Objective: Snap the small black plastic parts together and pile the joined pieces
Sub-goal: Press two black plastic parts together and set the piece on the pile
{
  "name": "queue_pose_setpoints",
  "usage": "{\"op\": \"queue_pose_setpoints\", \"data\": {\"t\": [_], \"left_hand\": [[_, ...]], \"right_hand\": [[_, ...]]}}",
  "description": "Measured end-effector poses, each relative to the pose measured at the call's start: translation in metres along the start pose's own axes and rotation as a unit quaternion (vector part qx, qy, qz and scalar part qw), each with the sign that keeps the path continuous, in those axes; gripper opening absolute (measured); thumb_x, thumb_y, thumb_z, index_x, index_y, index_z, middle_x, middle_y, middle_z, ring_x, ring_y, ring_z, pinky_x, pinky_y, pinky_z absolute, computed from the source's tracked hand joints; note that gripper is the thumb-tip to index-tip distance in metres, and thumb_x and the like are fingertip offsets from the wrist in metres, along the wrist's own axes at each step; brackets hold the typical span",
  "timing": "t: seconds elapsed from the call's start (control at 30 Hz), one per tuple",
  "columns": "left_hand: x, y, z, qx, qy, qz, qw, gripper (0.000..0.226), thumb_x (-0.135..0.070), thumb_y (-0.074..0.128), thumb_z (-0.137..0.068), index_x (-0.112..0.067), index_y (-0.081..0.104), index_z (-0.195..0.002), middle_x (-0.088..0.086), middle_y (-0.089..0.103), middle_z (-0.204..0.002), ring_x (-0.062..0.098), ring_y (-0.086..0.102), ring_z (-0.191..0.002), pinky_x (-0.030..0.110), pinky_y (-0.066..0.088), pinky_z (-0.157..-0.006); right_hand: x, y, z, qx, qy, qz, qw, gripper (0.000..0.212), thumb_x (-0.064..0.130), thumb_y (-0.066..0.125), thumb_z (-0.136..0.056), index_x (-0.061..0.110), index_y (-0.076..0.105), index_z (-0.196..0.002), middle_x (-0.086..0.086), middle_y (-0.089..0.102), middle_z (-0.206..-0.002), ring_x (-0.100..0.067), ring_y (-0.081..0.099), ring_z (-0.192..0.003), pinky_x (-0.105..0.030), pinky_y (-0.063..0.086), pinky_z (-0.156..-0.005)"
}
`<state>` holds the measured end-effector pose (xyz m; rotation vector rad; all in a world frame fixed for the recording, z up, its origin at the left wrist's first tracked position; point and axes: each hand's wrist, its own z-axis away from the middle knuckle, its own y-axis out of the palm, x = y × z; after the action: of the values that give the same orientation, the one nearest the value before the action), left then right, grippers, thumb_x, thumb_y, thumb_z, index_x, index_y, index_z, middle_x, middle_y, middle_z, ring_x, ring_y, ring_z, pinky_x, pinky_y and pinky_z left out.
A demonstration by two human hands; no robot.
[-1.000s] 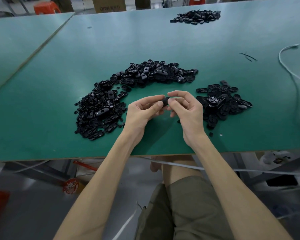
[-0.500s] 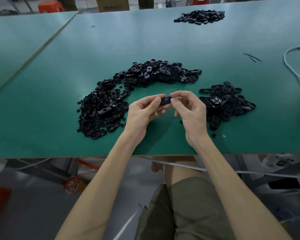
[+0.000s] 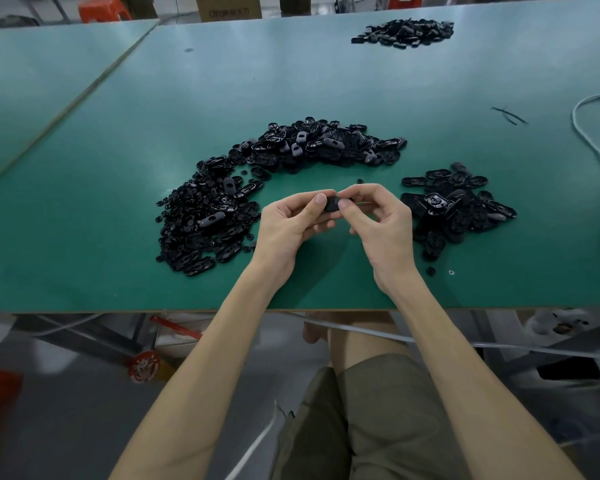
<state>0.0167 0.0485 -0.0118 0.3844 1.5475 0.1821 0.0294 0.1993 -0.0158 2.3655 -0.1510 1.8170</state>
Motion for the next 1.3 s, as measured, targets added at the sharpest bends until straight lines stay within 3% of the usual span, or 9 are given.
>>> {"op": "queue_pose_setpoints", "data": {"t": [0.4, 0.7, 0.9, 1.3], "left_hand": [[0.0001, 0.0006, 0.0009, -0.013, 0.0, -0.017, 1.0, 0.017, -0.004, 0.069, -0.095, 0.001, 0.075, -0.111, 0.018, 0.078, -0.104, 0.026, 0.075, -0.097, 0.032, 0.061, -0.088], [0.0006, 0.0012, 0.0018, -0.01, 0.009, -0.024, 1.0, 0.019, -0.002, 0.071, -0.094, 0.003, 0.072, -0.112, 0.02, 0.077, -0.107, 0.027, 0.076, -0.094, 0.029, 0.06, -0.082], [0.0, 0.0021, 0.0026, -0.015, 0.009, -0.025, 1.0, 0.016, -0.002, 0.074, -0.092, 0.0, 0.072, -0.107, 0.019, 0.077, -0.103, 0.028, 0.076, -0.094, 0.029, 0.06, -0.08], [-0.0014, 0.0027, 0.0029, -0.015, 0.003, -0.028, 0.999, 0.017, -0.003, 0.075, -0.091, 0.001, 0.072, -0.107, 0.02, 0.077, -0.102, 0.028, 0.076, -0.089, 0.032, 0.062, -0.083]], "right_hand": [[0.0003, -0.0001, 0.0008, 0.0, -0.002, 0.039, 0.999, 0.013, 0.013, 0.079, -0.088, 0.025, 0.074, -0.086, 0.001, 0.075, -0.091, -0.015, 0.068, -0.086, -0.035, 0.054, -0.077], [0.0044, -0.0008, 0.0012, -0.032, 0.025, -0.037, 0.998, 0.021, 0.009, 0.064, -0.094, 0.026, 0.074, -0.102, 0.008, 0.073, -0.082, -0.011, 0.069, -0.078, -0.021, 0.051, -0.062], [0.0063, -0.0001, 0.0026, -0.018, 0.011, -0.036, 0.999, 0.022, 0.008, 0.068, -0.095, 0.027, 0.077, -0.094, 0.002, 0.078, -0.091, -0.012, 0.069, -0.079, -0.022, 0.051, -0.063], [0.0068, -0.0004, 0.002, -0.019, 0.021, -0.047, 0.999, 0.018, 0.007, 0.069, -0.095, 0.022, 0.078, -0.095, 0.0, 0.078, -0.093, -0.011, 0.069, -0.077, -0.022, 0.051, -0.064]]}}
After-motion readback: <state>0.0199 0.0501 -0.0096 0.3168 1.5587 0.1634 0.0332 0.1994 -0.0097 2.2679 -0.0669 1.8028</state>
